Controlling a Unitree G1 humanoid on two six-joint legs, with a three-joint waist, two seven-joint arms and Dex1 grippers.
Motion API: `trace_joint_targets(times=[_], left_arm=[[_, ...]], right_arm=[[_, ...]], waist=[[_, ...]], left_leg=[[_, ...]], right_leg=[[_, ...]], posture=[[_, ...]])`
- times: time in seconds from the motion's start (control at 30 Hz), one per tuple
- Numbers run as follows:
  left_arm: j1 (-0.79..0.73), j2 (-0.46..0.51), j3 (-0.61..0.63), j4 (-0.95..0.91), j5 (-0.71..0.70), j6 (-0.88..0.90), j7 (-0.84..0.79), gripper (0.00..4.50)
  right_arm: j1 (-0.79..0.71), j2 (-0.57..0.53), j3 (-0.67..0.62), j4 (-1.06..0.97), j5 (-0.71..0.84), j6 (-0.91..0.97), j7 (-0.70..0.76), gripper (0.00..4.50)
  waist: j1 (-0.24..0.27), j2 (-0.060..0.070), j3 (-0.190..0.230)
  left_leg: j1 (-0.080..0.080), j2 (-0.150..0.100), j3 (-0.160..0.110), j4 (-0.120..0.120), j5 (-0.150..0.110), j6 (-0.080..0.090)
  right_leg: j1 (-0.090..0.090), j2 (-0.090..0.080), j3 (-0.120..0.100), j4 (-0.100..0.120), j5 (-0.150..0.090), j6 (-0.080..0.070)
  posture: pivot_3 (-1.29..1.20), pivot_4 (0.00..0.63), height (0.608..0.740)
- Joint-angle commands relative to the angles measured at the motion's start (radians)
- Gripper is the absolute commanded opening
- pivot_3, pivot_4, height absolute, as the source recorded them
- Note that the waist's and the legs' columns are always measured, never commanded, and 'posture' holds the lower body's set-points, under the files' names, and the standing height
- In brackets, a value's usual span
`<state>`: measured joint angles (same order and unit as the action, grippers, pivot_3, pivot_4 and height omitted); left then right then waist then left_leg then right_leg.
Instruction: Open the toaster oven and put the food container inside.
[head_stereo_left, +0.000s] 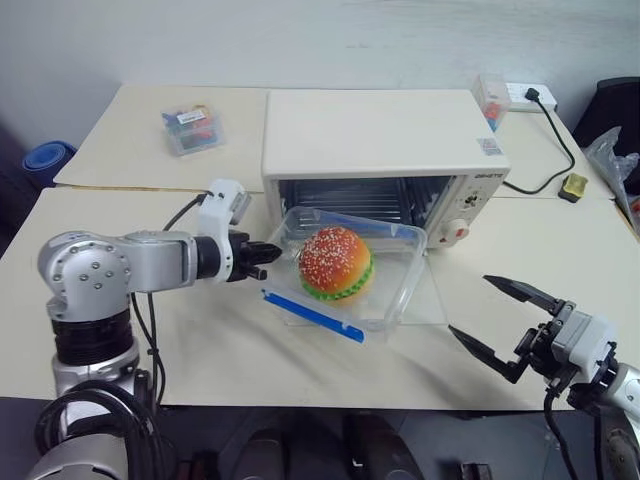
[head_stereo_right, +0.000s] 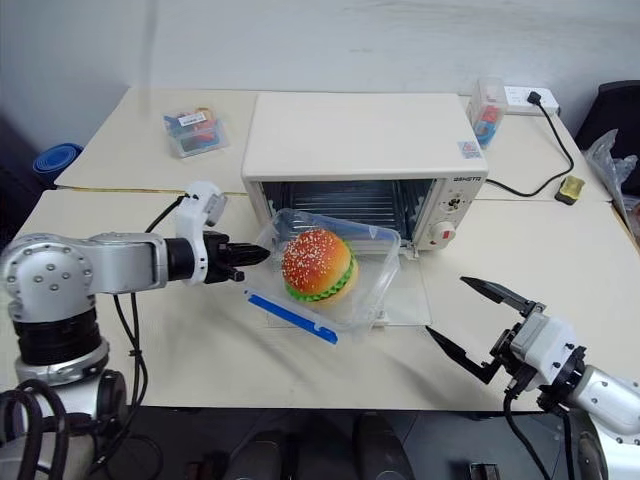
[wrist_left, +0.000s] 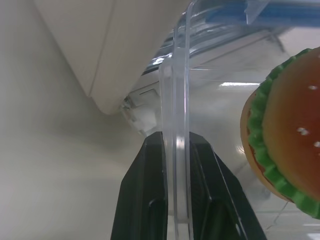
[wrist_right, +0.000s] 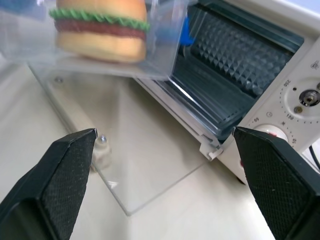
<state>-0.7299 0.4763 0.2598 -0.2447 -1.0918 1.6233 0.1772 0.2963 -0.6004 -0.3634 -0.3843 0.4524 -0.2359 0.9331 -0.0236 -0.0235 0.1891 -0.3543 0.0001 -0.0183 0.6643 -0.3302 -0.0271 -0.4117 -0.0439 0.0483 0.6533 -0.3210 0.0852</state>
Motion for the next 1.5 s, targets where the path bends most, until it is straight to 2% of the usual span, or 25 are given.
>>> trace_joint_targets(times=[0.03,0.07,0.13,0.2,0.3,0.47,0.57,0.67,0.7,0.77,0.8,0.87,0.97,1.17,1.3,1.37,1.5], left_arm=[[-0.018,-0.041,0.013,-0.024,0.057,-0.009,0.032,0.18],[-0.019,-0.049,0.012,-0.028,0.07,-0.009,0.035,0.18],[-0.025,-0.094,0.029,-0.017,0.088,-0.014,0.025,0.89],[-0.036,-0.121,0.063,-0.011,0.078,-0.011,-0.009,1.4],[-0.041,-0.092,0.109,-0.001,0.033,-0.009,-0.081,2.18],[-0.044,0.035,0.18,0.02,-0.012,-0.042,-0.278,2.18],[0.043,0.248,0.145,-0.007,-0.008,-0.122,-0.553,2.23],[0.171,0.429,0.056,-0.039,0.103,-0.347,-0.839,1.64],[0.239,0.487,0.023,-0.057,0.161,-0.466,-0.967,1.3],[0.362,0.553,-0.022,-0.081,0.248,-0.667,-1.18,0.8],[0.399,0.559,-0.043,-0.079,0.282,-0.731,-1.221,0.48],[0.451,0.533,-0.086,-0.093,0.333,-0.839,-1.261,0.0],[0.476,0.445,-0.16,-0.119,0.388,-0.939,-1.249,0.0],[0.444,0.259,-0.286,-0.09,0.51,-1.033,-1.143,0.0],[0.413,0.193,-0.323,-0.059,0.553,-1.046,-1.106,0.0],[0.371,0.113,-0.357,-0.018,0.591,-1.063,-1.044,0.0],[0.331,0.019,-0.361,0.037,0.628,-1.073,-0.974,0.0]], right_arm=[[0.005,0.011,-0.003,-0.083,0.005,0.028,-0.06,4.5],[0.005,0.012,-0.001,-0.092,0.005,0.036,-0.071,4.5],[-0.028,0.004,0.018,-0.145,0.023,0.111,-0.123,4.5],[-0.061,-0.014,0.028,-0.193,0.058,0.204,-0.168,4.5],[-0.109,-0.04,0.007,-0.23,0.104,0.315,-0.223,4.5],[-0.139,-0.112,-0.039,-0.246,0.247,0.456,-0.199,4.5],[-0.083,-0.198,-0.07,-0.278,0.39,0.568,-0.094,3.98],[-0.006,-0.277,-0.073,-0.311,0.415,0.614,0.022,2.98],[0.023,-0.291,-0.066,-0.319,0.409,0.618,0.054,2.57],[0.082,-0.314,-0.047,-0.329,0.387,0.629,0.111,2.02],[0.103,-0.312,-0.034,-0.331,0.369,0.619,0.13,1.64],[0.148,-0.304,0.012,-0.34,0.337,0.608,0.162,1.0],[0.133,-0.26,0.109,-0.355,0.284,0.581,0.144,0.03],[-0.031,-0.135,0.255,-0.301,0.17,0.537,0.035,0.03],[-0.089,-0.109,0.258,-0.241,0.111,0.506,0.007,0.03],[-0.15,-0.109,0.236,-0.17,0.079,0.485,-0.007,0.03],[-0.299,-0.066,0.234,-0.047,0.02,0.444,-0.081,0.03]], waist=[[0.002,0.0,0.0],[0.003,0.0,0.0],[0.008,0.0,0.0],[0.016,0.0,0.0],[0.017,0.0,0.0],[0.021,0.0,0.0],[0.016,0.0,0.0],[0.013,0.0,0.0],[0.016,0.0,0.0],[0.018,0.001,0.0],[0.02,0.001,0.0],[0.027,0.0,0.0],[0.036,0.0,0.0],[0.023,0.0,0.0],[0.022,0.0,0.0],[0.023,0.0,0.0],[0.021,0.0,0.0]], left_leg=[[0.0,0.0,0.0,0.0,0.0,0.0],[0.0,-0.001,0.0,0.0,0.0,0.0],[0.0,-0.001,0.0,0.0,0.0,0.0],[0.0,-0.001,0.0,0.001,0.0,0.0],[0.0,0.0,0.0,0.001,0.001,-0.001],[-0.001,0.0,0.0,0.001,0.001,-0.002],[-0.001,0.0,0.0,0.0,0.001,-0.001],[0.001,0.001,0.0,-0.003,0.001,-0.002],[0.001,0.001,0.0,-0.004,0.001,-0.002],[0.001,0.001,0.0,-0.003,0.001,-0.002],[0.001,0.001,0.0,-0.004,0.001,-0.001],[0.001,0.001,-0.001,-0.005,0.001,0.001],[0.0,0.0,-0.001,-0.005,-0.004,0.01],[-0.002,0.0,-0.001,-0.002,-0.005,0.012],[-0.002,0.0,-0.001,-0.002,-0.005,0.012],[-0.002,0.0,-0.001,-0.001,-0.005,0.012],[-0.002,-0.002,0.0,0.001,-0.005,0.013]], right_leg=[[0.0,0.0,0.0,0.0,0.0,0.0],[0.0,0.0,0.0,0.0,0.0,0.0],[0.001,-0.001,0.0,0.0,0.0,0.0],[0.001,-0.001,0.0,0.0,0.0,0.0],[0.0,0.0,0.0,0.0,0.0,0.0],[-0.001,0.001,0.0,0.0,0.0,0.0],[-0.001,0.001,0.0,-0.001,0.0,0.0],[0.0,0.001,0.0,-0.002,-0.001,-0.002],[0.0,0.001,0.0,-0.004,-0.001,-0.002],[0.001,0.001,-0.001,-0.005,-0.002,-0.002],[0.002,0.0,-0.001,-0.007,-0.002,-0.002],[0.004,-0.001,-0.001,-0.009,-0.002,-0.003],[0.004,-0.003,-0.001,-0.01,-0.001,-0.001],[0.003,-0.003,-0.001,-0.009,0.0,0.001],[0.002,-0.002,-0.001,-0.009,0.001,0.001],[0.002,-0.002,-0.001,-0.008,0.001,0.002],[0.003,-0.002,0.0,-0.009,0.003,0.005]], posture=[[0.0,0.15,0.74],[0.0,0.15,0.74],[0.0,0.15,0.74],[0.0,0.15,0.74],[0.0,0.15,0.74],[0.0,0.15,0.74],[0.0,0.15,0.74],[0.0,0.15,0.74],[0.0,0.15,0.74],[0.0,0.15,0.74],[0.0,0.15,0.74],[0.0,0.15,0.74],[0.0,0.15,0.74],[0.0,0.15,0.74],[0.0,0.15,0.74],[0.0,0.15,0.74],[0.0,0.15,0.74]])
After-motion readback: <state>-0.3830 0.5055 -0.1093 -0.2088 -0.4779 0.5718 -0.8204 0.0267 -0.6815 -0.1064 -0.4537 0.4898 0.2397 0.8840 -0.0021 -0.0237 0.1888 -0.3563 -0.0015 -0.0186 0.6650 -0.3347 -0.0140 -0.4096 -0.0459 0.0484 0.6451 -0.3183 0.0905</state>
